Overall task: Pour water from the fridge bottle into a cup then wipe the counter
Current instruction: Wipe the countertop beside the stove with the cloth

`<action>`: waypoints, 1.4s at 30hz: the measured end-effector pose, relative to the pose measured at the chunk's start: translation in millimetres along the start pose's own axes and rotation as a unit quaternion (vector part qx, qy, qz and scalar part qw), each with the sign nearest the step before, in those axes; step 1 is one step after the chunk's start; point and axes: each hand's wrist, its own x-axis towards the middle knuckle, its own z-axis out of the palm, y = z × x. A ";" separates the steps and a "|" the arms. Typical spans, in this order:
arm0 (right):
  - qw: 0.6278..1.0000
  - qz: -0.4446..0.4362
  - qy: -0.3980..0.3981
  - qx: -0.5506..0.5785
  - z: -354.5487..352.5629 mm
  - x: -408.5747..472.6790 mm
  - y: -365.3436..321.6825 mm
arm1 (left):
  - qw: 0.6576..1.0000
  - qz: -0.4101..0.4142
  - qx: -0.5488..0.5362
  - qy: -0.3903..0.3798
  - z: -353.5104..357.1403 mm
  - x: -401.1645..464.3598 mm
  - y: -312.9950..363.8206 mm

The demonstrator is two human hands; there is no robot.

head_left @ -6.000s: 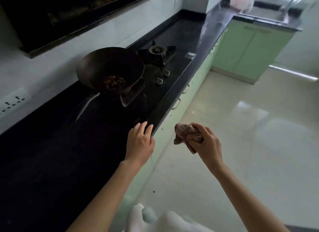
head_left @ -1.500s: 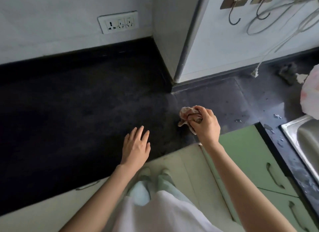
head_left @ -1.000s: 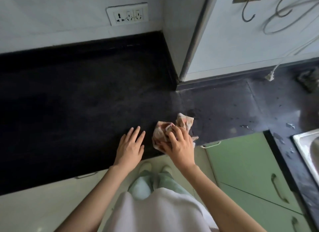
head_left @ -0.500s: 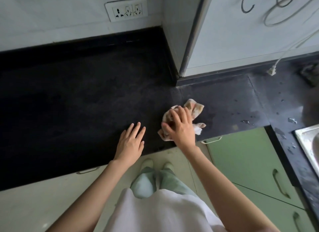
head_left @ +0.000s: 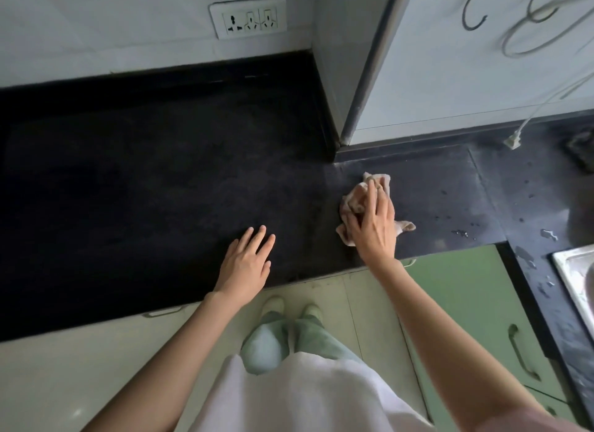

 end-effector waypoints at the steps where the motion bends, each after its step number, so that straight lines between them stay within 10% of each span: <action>1: 1.000 0.003 -0.005 0.008 8.5 7.4 -13.0 | 1.000 -0.001 -0.001 -0.002 -0.7 0.0 0.6; 11: 0.975 -0.217 -0.038 0.018 21.6 -81.5 -28.6 | 1.000 0.003 0.000 0.015 1.4 -1.3 0.4; 19: 0.996 -0.081 -0.025 0.024 10.9 0.3 19.0 | 1.000 -0.015 -0.008 0.010 3.3 -2.4 3.2; 29: 0.961 -0.257 -0.075 0.064 20.7 -62.2 -26.9 | 1.000 -0.009 0.007 0.027 5.2 -3.2 2.2; 36: 0.989 -0.136 -0.028 0.052 2.0 5.5 29.3 | 0.999 -0.016 -0.002 0.036 4.9 -5.7 4.9; 42: 0.970 -0.218 -0.094 0.063 37.2 13.1 -58.7 | 0.999 -0.021 -0.008 0.030 4.1 -6.5 6.5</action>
